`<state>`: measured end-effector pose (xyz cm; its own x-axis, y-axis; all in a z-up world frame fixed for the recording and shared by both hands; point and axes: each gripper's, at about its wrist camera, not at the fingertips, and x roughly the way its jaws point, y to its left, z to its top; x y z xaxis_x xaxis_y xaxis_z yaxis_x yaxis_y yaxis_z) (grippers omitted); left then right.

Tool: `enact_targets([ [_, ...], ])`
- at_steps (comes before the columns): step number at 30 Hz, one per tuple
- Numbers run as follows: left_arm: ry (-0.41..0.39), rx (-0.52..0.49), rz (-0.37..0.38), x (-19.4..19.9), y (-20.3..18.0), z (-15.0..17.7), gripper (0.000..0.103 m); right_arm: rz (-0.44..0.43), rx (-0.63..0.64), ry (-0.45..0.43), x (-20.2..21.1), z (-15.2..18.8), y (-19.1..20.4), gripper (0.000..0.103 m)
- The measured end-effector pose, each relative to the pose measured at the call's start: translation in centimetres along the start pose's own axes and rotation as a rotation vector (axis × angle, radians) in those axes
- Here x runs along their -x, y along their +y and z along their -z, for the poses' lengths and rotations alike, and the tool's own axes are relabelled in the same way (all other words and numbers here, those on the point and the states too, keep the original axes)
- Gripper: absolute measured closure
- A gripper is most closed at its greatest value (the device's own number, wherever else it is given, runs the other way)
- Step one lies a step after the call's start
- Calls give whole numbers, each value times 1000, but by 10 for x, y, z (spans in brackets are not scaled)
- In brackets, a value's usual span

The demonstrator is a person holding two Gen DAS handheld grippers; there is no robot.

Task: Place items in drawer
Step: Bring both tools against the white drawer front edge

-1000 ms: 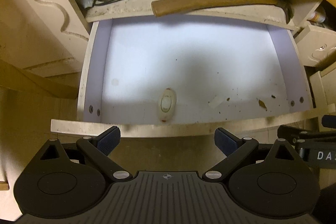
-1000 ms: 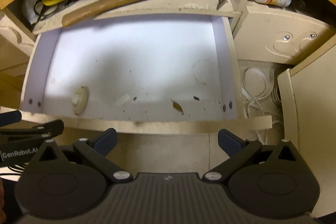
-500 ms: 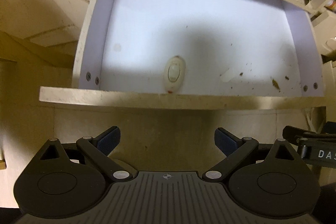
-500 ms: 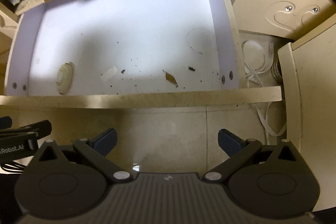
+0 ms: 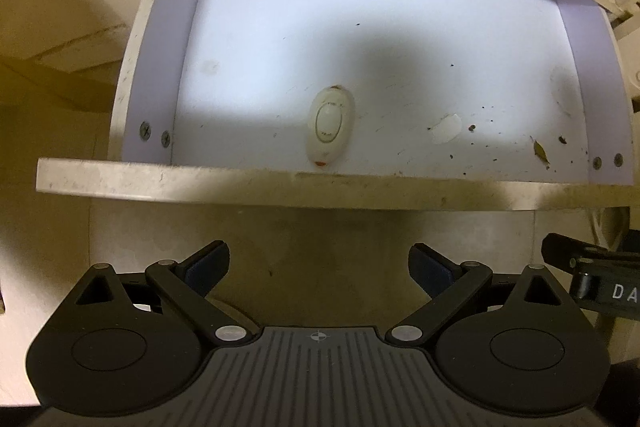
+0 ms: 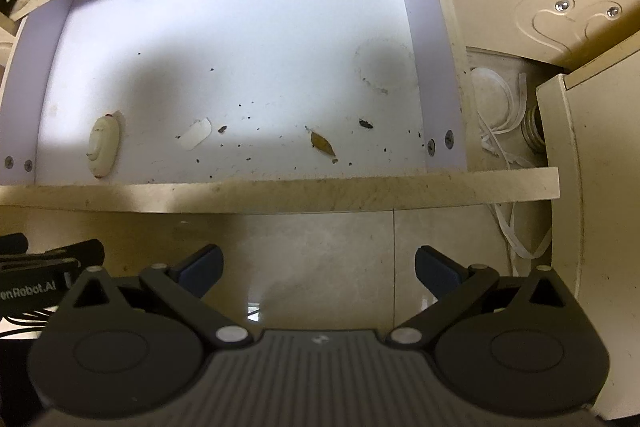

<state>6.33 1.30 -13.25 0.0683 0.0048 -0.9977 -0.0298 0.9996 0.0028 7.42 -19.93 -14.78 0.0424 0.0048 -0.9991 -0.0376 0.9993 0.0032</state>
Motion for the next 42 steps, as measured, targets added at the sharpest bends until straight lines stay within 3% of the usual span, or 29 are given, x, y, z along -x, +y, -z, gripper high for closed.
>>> enact_targets([
  [8,-49,-7,-12,1,-1,-8,4,4,-5,-36,-4,-7,-2,1],
  [13,-41,-2,-1,-1,0,-10,4,32,37,-51,-6,-8,5,1],
  [27,-146,-2,-19,6,-3,-12,4,45,46,-139,-3,-22,6,1],
  [42,-230,-4,-32,2,-4,-38,4,55,54,-250,0,-34,5,1],
])
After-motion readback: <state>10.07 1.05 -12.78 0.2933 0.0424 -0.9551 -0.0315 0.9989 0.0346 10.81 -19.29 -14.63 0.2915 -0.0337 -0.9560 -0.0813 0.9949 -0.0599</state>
